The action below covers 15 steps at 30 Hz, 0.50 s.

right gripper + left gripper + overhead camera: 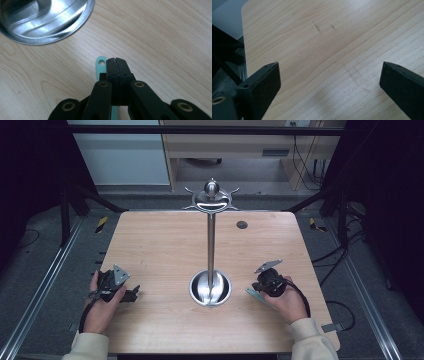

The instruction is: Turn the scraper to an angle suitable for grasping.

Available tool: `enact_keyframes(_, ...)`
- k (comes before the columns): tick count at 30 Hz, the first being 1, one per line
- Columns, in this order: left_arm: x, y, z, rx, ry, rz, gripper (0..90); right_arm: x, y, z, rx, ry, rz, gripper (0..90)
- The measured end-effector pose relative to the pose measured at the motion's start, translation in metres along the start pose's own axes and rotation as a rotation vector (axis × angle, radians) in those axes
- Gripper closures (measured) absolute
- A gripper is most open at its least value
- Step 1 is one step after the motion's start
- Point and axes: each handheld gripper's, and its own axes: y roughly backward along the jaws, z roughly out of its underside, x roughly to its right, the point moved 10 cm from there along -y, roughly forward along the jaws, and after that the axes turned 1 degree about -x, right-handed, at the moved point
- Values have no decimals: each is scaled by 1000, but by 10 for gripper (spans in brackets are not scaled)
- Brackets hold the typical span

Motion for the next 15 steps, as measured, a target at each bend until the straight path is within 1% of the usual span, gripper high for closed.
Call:
enact_keyframes(1,0,0,0,3,6,-1,31,-1,1,0,-11,5,2,895)
enact_keyframes(3,-1,-1,0,6,13,-3,32,-2,5,1,-32,33,6,884)
enact_keyframes(4,-1,-1,0,6,12,-2,32,-3,7,1,-36,32,2,881)
enact_keyframes(6,0,-1,0,-1,-1,2,32,-3,13,1,-52,54,5,877)
enact_keyframes(7,0,-1,0,1,-1,4,32,-2,15,1,-60,62,8,874)
enact_keyframes(9,1,-1,0,2,0,4,31,-2,18,0,-65,66,6,868)
enact_keyframes(10,1,-1,-1,7,5,5,32,-2,22,0,-83,81,-3,857)
enact_keyframes(11,1,-1,-1,7,4,5,32,-2,22,0,-83,81,-3,857)
enact_keyframes(13,1,-1,0,3,0,4,32,-3,25,0,-106,89,-4,850)
enact_keyframes(14,0,0,0,2,1,3,31,-4,26,1,-126,97,-12,844)
enact_keyframes(15,0,0,0,2,1,3,32,-4,26,1,-126,97,-12,844)
